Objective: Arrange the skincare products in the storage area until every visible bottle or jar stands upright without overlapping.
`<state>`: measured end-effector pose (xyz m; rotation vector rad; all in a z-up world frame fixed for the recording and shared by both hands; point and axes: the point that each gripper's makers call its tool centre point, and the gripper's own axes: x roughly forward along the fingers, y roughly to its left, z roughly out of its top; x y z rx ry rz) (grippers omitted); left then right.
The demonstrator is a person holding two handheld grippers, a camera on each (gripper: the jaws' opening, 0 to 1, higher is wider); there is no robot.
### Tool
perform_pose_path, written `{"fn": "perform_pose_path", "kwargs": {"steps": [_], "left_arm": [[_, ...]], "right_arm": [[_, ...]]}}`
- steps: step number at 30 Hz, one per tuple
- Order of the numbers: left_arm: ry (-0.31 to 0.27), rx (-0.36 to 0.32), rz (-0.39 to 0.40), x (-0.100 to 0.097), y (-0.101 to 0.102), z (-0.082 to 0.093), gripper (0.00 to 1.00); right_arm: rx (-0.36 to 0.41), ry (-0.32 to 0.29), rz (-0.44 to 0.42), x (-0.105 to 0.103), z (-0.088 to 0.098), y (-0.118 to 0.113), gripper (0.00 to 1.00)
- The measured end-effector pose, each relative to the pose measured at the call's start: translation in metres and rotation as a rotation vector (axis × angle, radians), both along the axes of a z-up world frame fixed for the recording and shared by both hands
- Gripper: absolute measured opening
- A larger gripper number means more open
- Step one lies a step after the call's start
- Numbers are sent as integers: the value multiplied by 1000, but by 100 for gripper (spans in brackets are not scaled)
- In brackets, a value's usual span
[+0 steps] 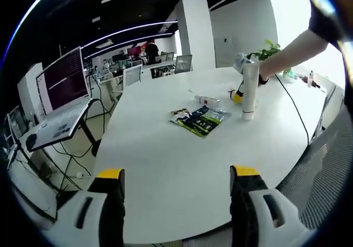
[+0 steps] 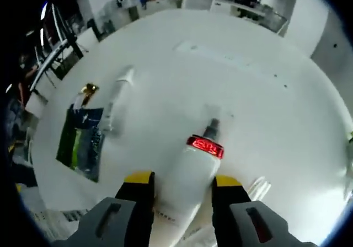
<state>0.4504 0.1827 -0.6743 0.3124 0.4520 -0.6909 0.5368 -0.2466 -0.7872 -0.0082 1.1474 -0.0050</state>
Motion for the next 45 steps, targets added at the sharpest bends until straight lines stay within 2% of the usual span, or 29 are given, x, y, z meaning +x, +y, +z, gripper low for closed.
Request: {"fn": "perform_pose_path", "kwargs": {"steps": [1,2,4,9,14,17,21,25,30,31,39,42,45], "left_arm": [[0,4,0,0,0,0,73],[-1,8,1,0,0,0,73],[-3,12,3,0,1,0,72],[-7,20,9,0,2,0,72],[-7,34,10,-1,3,-1,71],[-8,41,13,0,3,-1,71],[-12,39,18,0,3,1,69],[-11,16,31,0,3,4,68],[-11,45,15,-2,2,2,68],[-12,48,12,-2,1,2,68],[-15,71,-4,-4,0,1,66],[-12,50,0,-5,-1,4,66],[-21,-22,28,-5,-4,13,65]], "right_arm": [[-28,4,36,1,0,-2,33],[-21,-4,87,5,-1,1,32],[-14,4,51,6,-1,-4,29],[-11,28,103,8,-3,-6,29],[-2,86,102,12,-5,-10,26],[12,91,74,11,-5,-15,24],[25,66,67,10,-5,-15,23],[57,10,37,13,-4,-16,22],[84,-89,-32,13,0,-21,22],[87,-111,-37,12,2,-22,22],[87,-172,-36,-6,16,-28,21],[90,-191,-33,-13,19,-27,21],[111,-226,-46,-18,25,-23,21]]}}
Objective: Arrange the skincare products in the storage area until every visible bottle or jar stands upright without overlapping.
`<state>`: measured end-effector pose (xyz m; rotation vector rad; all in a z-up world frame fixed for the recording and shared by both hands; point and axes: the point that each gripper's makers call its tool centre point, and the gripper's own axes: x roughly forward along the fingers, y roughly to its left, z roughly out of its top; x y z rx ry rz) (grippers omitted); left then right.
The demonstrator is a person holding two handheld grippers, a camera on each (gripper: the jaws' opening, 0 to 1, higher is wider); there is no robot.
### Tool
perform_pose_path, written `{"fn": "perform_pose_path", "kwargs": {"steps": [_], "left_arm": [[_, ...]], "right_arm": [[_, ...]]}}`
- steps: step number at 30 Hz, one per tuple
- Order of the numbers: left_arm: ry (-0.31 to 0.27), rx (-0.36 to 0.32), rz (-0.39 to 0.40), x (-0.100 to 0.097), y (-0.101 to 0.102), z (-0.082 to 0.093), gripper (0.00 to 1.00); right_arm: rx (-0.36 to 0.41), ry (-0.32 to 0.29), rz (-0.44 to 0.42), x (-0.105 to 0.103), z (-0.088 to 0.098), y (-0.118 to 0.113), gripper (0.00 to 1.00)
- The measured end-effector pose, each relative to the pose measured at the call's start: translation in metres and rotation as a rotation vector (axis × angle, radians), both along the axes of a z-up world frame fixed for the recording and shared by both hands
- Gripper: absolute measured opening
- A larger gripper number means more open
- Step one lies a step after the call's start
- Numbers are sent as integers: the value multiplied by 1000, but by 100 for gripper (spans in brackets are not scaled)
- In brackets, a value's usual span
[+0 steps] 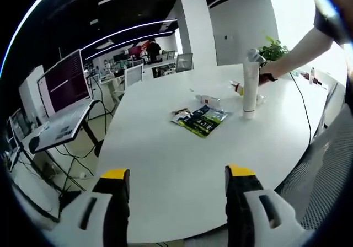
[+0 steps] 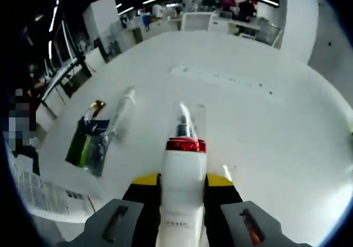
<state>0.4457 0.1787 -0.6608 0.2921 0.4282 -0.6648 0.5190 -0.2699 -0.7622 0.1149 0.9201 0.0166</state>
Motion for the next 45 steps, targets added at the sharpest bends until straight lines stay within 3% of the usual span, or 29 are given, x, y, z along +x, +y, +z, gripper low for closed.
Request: {"fn": "perform_pose_path", "kwargs": {"steps": [2,5,12,23,29,33,41,45], "left_arm": [[-6,-5,1,0,-1,2,64],[-3,46,-17,-2,-2,-4,64],[5,29,-18,-4,-5,-2,62],[15,18,-29,-7,-8,-2,59],[41,21,-53,-10,-11,-7,58],[60,61,-81,-14,-12,-15,55],[73,52,-77,-16,-11,-18,55],[79,121,-116,-19,-8,-28,55]], "right_arm": [[11,-24,-9,-3,6,2,21],[2,-58,-1,-7,16,5,21],[16,-109,0,-22,31,8,21],[26,-164,18,-56,48,11,21],[24,-233,35,-78,68,20,21],[27,-267,45,-94,77,27,21],[49,-293,36,-105,76,36,21],[46,-301,45,-113,78,43,21]]}}
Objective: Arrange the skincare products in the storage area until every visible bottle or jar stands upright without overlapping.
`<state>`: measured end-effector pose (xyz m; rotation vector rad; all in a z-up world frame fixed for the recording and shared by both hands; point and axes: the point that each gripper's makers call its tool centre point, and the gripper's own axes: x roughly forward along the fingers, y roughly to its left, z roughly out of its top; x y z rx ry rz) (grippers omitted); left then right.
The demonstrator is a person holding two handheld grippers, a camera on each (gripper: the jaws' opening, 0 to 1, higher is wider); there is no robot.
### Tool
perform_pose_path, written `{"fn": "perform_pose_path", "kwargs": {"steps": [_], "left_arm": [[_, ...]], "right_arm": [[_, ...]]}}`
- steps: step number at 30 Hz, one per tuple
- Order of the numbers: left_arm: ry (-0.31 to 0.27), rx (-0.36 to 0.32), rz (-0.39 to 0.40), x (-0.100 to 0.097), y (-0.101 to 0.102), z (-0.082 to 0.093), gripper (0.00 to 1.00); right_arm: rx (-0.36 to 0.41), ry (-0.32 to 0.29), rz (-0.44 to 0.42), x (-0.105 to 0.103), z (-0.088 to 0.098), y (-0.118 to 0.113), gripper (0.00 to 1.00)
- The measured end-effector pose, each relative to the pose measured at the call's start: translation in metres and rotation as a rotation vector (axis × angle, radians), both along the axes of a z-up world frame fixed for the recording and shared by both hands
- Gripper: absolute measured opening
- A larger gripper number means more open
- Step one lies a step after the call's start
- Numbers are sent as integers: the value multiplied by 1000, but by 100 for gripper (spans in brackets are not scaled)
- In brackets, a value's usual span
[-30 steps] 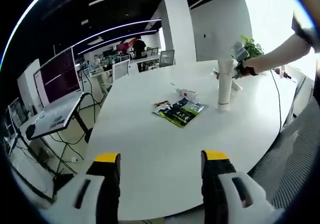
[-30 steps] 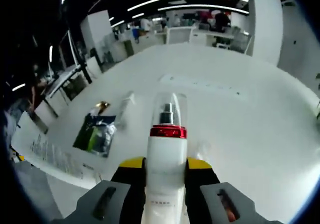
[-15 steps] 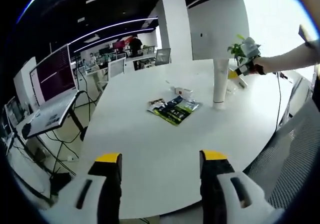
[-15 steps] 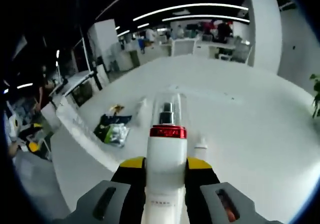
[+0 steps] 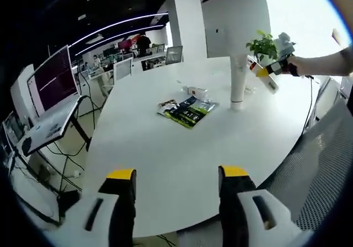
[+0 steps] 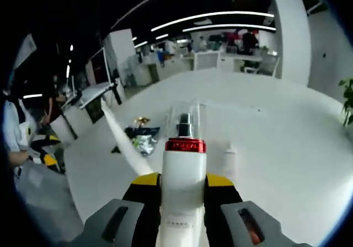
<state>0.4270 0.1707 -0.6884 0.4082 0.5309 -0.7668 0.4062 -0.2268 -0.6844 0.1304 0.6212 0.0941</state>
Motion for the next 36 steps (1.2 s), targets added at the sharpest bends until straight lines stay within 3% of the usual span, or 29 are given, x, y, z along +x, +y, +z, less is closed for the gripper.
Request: {"fn": "perform_pose_path", "kwargs": {"steps": [4,10,14,16,20,23,26,30,36], "left_arm": [[7,7,-13,-2,1,-2,56],[-9,-49,-17,1,-6,8,59],[-17,-70,-20,4,-10,12,69],[8,-62,-4,5,-6,13,72],[62,-126,27,5,-14,29,77],[33,-285,9,9,-50,66,81],[56,-397,-14,6,-82,86,84],[99,-487,-48,-1,-118,97,86],[186,-627,-77,-16,-156,114,86]], "right_arm": [[-2,-28,-3,-11,10,6,21],[30,-87,-6,-26,30,27,22],[58,-126,4,-27,41,45,22],[67,-141,10,-26,46,52,22],[83,-188,22,-26,61,67,22],[98,-212,36,-26,67,79,22],[96,-226,60,-25,71,92,22],[72,-238,90,-28,75,106,22],[45,-255,121,-37,81,119,22]]}}
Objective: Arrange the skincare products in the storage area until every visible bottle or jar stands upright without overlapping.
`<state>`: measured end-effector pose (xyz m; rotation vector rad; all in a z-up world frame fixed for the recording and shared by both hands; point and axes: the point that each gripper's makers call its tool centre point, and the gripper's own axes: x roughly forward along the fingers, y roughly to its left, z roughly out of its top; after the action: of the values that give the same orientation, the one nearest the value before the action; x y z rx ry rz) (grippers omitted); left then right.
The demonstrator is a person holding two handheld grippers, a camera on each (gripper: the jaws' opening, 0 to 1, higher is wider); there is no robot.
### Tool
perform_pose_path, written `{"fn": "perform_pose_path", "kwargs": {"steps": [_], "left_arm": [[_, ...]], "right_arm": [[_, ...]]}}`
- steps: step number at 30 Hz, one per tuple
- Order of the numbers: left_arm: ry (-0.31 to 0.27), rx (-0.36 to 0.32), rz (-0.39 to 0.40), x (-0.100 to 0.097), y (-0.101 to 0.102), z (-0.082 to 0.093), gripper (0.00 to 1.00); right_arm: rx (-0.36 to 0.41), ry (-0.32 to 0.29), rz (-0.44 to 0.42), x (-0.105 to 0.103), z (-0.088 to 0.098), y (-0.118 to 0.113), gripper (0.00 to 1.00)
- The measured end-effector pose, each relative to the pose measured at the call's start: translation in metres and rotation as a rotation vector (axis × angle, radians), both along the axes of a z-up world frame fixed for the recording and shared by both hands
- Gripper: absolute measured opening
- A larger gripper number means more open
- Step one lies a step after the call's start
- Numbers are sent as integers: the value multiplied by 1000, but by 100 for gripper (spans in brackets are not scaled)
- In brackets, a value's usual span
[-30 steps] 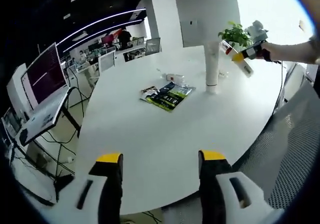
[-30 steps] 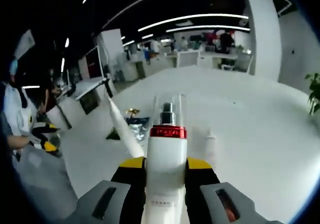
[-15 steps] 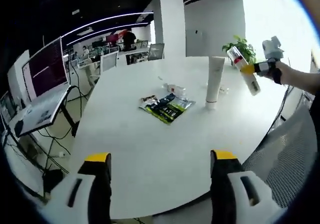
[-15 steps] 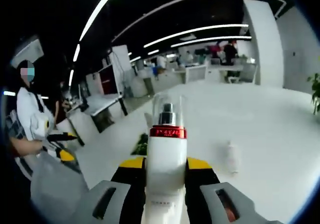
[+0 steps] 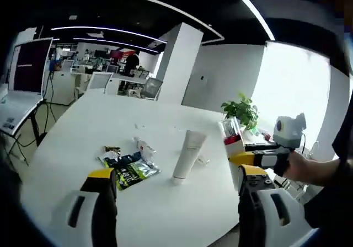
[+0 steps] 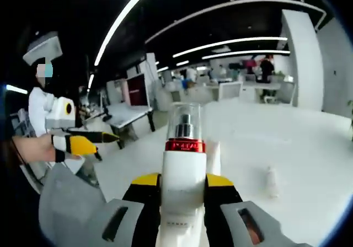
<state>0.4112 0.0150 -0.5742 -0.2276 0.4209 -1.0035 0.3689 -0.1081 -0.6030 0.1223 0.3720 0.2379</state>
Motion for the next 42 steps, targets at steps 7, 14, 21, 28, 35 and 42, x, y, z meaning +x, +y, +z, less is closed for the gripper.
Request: {"fn": "perform_pose_path", "kwargs": {"steps": [7,14,21,28,35,42], "left_arm": [[65,-92,-64,-16,-32,14,86],[49,-104,-115,-29,-50,26,82],[52,-97,-152,-38,-60,28,69],[55,-61,-206,-50,-66,21,53],[36,-31,-185,-46,-63,18,35],[-36,8,-208,-49,-65,20,30]], "right_arm": [[-43,-41,48,-4,10,22,22],[-38,-73,85,-5,19,49,22],[-77,-84,145,-4,21,72,22],[-85,-85,187,-5,21,83,22],[-84,-85,199,-6,21,86,22],[-65,-80,187,-8,23,84,22]]}}
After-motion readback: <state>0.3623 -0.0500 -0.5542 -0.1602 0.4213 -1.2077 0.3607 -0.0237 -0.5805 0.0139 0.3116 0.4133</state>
